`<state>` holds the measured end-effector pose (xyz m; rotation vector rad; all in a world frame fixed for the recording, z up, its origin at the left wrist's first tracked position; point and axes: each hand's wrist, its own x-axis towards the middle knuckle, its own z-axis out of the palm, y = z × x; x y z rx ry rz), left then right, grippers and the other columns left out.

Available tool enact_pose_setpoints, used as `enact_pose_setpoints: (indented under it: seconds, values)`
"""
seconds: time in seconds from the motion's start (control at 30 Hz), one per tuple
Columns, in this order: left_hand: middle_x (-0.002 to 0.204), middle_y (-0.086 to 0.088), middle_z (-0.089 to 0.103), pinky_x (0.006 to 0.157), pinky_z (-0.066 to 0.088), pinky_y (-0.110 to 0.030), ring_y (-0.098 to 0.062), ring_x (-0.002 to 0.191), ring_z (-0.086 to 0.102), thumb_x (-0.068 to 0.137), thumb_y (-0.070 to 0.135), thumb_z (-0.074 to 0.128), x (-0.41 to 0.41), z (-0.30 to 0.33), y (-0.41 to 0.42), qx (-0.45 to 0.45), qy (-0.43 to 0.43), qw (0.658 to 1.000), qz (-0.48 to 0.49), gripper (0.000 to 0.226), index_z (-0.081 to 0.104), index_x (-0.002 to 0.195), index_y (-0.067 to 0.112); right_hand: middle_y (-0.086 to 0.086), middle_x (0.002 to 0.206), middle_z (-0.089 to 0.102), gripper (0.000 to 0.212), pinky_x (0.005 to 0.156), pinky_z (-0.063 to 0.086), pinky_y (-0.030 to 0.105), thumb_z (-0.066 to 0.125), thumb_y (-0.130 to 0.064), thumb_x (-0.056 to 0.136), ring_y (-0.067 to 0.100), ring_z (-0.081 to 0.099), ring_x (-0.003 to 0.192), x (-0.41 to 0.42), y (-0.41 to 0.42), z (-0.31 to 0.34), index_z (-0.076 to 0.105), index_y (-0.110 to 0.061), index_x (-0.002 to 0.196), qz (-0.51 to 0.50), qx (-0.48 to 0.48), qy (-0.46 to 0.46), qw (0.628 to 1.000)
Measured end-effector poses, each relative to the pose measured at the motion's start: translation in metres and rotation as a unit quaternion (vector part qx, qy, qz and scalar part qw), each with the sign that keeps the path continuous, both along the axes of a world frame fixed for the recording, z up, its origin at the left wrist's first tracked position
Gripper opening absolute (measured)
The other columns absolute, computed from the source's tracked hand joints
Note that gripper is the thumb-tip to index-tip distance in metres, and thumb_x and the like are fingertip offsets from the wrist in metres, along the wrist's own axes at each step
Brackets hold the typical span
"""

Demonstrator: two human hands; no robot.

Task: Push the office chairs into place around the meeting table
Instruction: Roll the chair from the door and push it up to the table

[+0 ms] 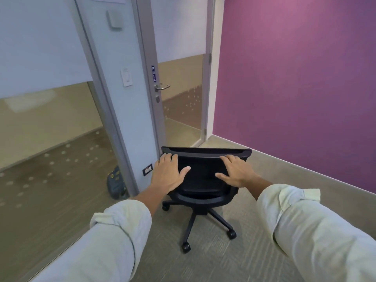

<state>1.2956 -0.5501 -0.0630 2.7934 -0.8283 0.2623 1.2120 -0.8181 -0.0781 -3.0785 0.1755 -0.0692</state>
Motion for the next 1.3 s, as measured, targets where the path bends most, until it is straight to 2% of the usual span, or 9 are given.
enact_pose_setpoints:
  seconds: [0.1, 0.17, 0.33, 0.47, 0.53, 0.63, 0.87, 1.13, 1.3]
  values:
    - [0.145, -0.016, 0.048, 0.113, 0.035, -0.047, -0.033, 0.138, 0.038, 0.098, 0.063, 0.039, 0.049, -0.016, -0.024, -0.005, 0.023, 0.999, -0.041, 0.075, 0.039, 0.145, 0.005, 0.013, 0.157, 0.03, 0.086, 0.118, 0.024, 0.046, 0.04, -0.07, 0.093, 0.031, 0.026, 0.144, 0.034, -0.01, -0.012, 0.021, -0.012, 0.154, -0.017, 0.002, 0.023, 1.0]
    - [0.138, -0.016, 0.054, 0.111, 0.039, -0.046, -0.032, 0.131, 0.045, 0.098, 0.064, 0.039, 0.081, -0.028, -0.039, -0.004, 0.052, 0.996, -0.065, 0.073, 0.045, 0.14, 0.005, 0.013, 0.15, 0.04, 0.083, 0.115, 0.028, 0.046, 0.039, -0.069, 0.093, 0.032, 0.035, 0.137, 0.057, -0.017, -0.016, 0.027, -0.012, 0.152, -0.039, -0.005, 0.036, 0.999]
    - [0.075, 0.0, 0.059, 0.1, 0.04, -0.048, -0.023, 0.077, 0.057, 0.091, 0.08, 0.02, 0.144, -0.047, -0.061, 0.083, 0.023, 0.986, -0.14, 0.072, 0.057, 0.084, 0.018, 0.001, 0.096, 0.066, 0.052, 0.081, 0.053, 0.042, 0.048, -0.071, 0.085, 0.021, 0.061, 0.085, 0.103, -0.044, -0.012, 0.061, -0.026, 0.109, -0.077, 0.029, 0.142, 0.986]
    - [0.051, 0.007, 0.052, 0.089, 0.038, -0.045, -0.018, 0.054, 0.052, 0.084, 0.09, 0.011, 0.167, -0.055, -0.071, 0.112, -0.035, 0.974, -0.192, 0.084, 0.056, 0.063, 0.023, -0.003, 0.079, 0.065, 0.046, 0.067, 0.052, 0.037, 0.044, -0.068, 0.07, 0.022, 0.06, 0.07, 0.114, -0.063, -0.021, 0.063, -0.028, 0.082, -0.132, -0.039, 0.138, 0.981]
    - [0.042, 0.007, 0.043, 0.068, 0.043, -0.038, -0.017, 0.042, 0.044, 0.083, 0.092, 0.016, 0.166, -0.06, -0.073, 0.096, -0.049, 0.975, -0.195, 0.083, 0.047, 0.05, 0.022, -0.003, 0.075, 0.066, 0.045, 0.062, 0.045, 0.033, 0.043, -0.066, 0.07, 0.022, 0.057, 0.064, 0.111, -0.067, -0.029, 0.064, -0.027, 0.079, -0.138, -0.064, 0.113, 0.982]
    - [0.04, 0.006, 0.041, 0.04, 0.027, -0.027, -0.016, 0.036, 0.04, 0.075, 0.098, 0.02, 0.158, -0.061, -0.072, 0.065, -0.035, 0.981, -0.178, 0.088, 0.047, 0.045, 0.02, -0.002, 0.07, 0.067, 0.044, 0.059, 0.041, 0.031, 0.046, -0.063, 0.071, 0.021, 0.054, 0.059, 0.104, -0.064, -0.032, 0.066, -0.024, 0.076, -0.142, -0.071, 0.094, 0.983]
    - [0.046, 0.006, 0.047, 0.044, 0.029, -0.029, -0.014, 0.042, 0.044, 0.066, 0.104, 0.012, 0.155, -0.06, -0.044, 0.07, -0.039, 0.974, -0.21, 0.094, 0.053, 0.052, 0.02, -0.004, 0.059, 0.054, 0.033, 0.06, 0.039, 0.033, 0.047, -0.059, 0.068, 0.024, 0.051, 0.058, 0.076, -0.016, -0.036, 0.052, -0.028, 0.059, -0.171, -0.038, 0.069, 0.982]
    - [0.05, 0.005, 0.049, 0.046, 0.036, -0.031, -0.015, 0.045, 0.046, 0.066, 0.103, 0.01, 0.102, -0.057, -0.009, 0.08, -0.06, 0.963, -0.251, 0.094, 0.052, 0.054, 0.02, 0.002, 0.071, 0.069, 0.03, 0.064, 0.047, 0.034, 0.049, -0.056, 0.069, 0.028, 0.059, 0.065, 0.0, 0.033, -0.037, 0.059, -0.027, 0.069, -0.205, -0.04, 0.049, 0.977]
    - [0.047, 0.006, 0.048, 0.044, 0.037, -0.031, -0.015, 0.042, 0.046, 0.067, 0.103, 0.01, 0.06, -0.057, 0.012, 0.082, -0.065, 0.953, -0.285, 0.093, 0.051, 0.052, 0.021, 0.002, 0.07, 0.069, 0.029, 0.06, 0.041, 0.032, 0.049, -0.055, 0.068, 0.029, 0.063, 0.066, -0.06, 0.068, -0.038, 0.058, -0.027, 0.066, -0.236, -0.052, 0.029, 0.97]
